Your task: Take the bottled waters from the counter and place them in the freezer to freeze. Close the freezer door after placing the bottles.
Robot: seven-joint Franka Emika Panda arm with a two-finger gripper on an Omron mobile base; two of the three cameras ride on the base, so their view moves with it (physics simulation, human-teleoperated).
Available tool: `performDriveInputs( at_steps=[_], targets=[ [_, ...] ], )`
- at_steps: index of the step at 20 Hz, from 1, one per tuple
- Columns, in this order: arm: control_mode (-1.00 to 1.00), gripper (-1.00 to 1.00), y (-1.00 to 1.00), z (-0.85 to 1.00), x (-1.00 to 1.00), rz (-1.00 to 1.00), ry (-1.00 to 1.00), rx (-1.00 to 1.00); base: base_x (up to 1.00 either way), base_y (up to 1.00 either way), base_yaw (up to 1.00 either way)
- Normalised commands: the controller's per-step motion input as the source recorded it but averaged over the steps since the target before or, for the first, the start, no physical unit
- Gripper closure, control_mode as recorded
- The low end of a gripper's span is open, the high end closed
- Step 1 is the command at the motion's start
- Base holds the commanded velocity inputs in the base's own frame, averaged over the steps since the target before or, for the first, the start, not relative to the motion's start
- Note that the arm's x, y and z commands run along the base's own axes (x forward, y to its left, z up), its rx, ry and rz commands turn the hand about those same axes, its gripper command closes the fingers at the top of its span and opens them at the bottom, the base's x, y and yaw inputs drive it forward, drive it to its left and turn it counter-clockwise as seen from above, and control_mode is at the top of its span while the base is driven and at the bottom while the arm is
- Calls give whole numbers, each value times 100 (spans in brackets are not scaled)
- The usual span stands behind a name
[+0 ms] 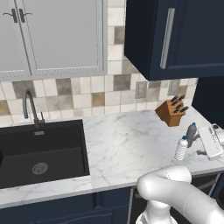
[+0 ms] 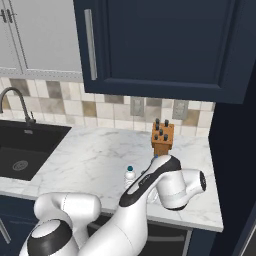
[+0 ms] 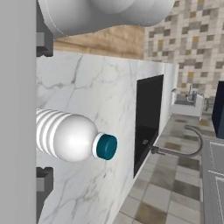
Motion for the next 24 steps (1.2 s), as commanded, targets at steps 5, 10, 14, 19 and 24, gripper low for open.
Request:
performDriveInputs(
  at_steps=[5,10,14,19,24],
  targets=[
    [-100,-100,0,0,1,0,0,0,0,0,0],
    [-100,-100,1,0,9,0,0,0,0,0,0],
    [-100,-100,9,0,4,0,0,0,0,0,0],
    [-100,-100,7,0,10,0,0,0,0,0,0],
    [-100,-100,7,0,6,0,0,0,0,0,0]
  ],
)
